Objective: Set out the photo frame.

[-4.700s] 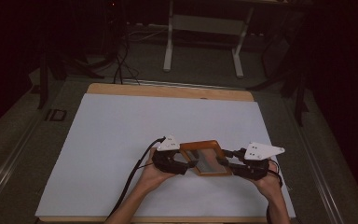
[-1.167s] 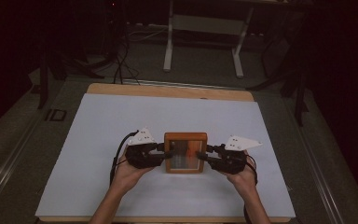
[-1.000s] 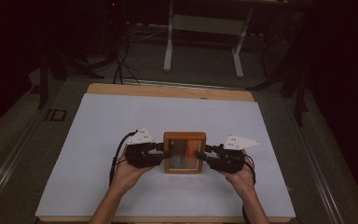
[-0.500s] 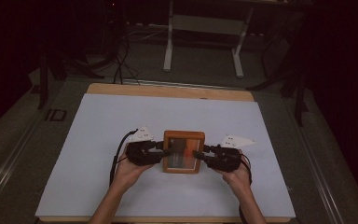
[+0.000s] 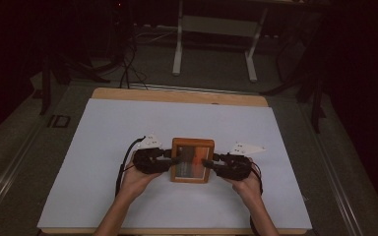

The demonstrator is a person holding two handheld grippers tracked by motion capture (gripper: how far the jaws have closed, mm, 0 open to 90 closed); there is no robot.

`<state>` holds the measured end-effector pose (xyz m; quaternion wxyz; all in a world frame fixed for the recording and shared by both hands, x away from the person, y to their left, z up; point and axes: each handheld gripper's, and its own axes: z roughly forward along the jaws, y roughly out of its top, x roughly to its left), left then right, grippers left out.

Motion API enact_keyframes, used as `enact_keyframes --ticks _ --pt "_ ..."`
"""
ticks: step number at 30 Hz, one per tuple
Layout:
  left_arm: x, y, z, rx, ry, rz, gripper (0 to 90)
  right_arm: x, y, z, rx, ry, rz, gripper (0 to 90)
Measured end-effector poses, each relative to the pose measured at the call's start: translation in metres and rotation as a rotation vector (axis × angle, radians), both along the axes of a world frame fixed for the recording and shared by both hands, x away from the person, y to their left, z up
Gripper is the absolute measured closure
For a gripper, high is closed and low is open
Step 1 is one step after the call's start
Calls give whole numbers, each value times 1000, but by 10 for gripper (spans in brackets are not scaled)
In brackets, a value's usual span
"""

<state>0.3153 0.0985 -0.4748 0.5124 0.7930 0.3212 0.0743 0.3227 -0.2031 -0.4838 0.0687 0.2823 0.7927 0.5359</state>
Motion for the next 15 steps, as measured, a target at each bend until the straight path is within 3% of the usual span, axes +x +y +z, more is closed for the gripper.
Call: enact_keyframes --ticks 15 --pt "5 0 -6 -15 17 11 605 4 0 -6 12 14 -6 614"
